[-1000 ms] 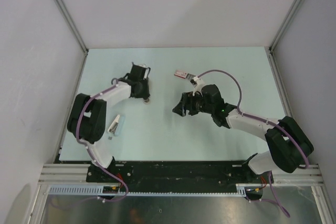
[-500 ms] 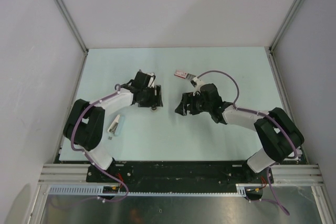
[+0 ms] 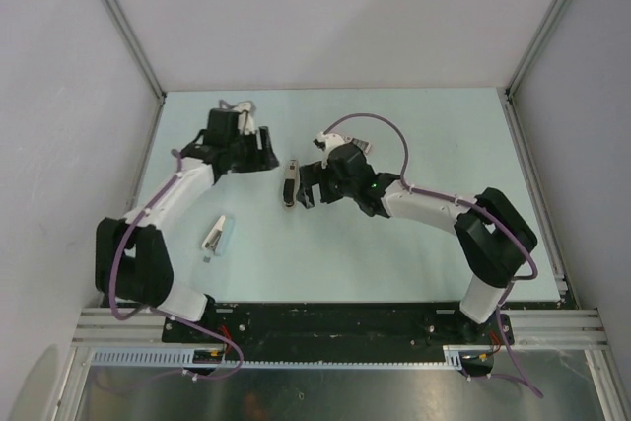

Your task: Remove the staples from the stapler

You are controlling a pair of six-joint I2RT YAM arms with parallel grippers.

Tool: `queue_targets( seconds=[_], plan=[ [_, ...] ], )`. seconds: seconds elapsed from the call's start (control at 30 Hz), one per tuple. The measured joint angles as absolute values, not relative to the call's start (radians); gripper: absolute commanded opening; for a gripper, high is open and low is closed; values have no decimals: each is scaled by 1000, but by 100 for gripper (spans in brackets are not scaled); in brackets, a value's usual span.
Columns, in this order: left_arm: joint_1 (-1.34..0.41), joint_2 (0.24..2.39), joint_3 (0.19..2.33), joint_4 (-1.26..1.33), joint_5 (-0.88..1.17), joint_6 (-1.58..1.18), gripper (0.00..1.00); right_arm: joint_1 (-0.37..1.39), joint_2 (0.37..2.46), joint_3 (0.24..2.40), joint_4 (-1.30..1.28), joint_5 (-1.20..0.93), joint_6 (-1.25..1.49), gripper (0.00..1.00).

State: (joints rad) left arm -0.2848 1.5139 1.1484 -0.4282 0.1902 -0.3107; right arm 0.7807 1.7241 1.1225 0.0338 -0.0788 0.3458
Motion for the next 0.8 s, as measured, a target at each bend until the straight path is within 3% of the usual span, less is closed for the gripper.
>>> queue_targets(
  seconds=[0.3,0.37,0.53,0.8],
  plan=[
    [-11,1409,1044,-437,168,-215,7,843,1851,1257,-100,35,344,99],
    [20,1395,1026,-440,168,-199,2,850,1921,1362,-139,59,359,98],
    [36,1367,984,-443,181,-136,9,861,2056,1561,-211,108,410,93],
    [39,1335,933,-456,205,-58,53,884,2173,1684,-292,154,468,79]
  ],
)
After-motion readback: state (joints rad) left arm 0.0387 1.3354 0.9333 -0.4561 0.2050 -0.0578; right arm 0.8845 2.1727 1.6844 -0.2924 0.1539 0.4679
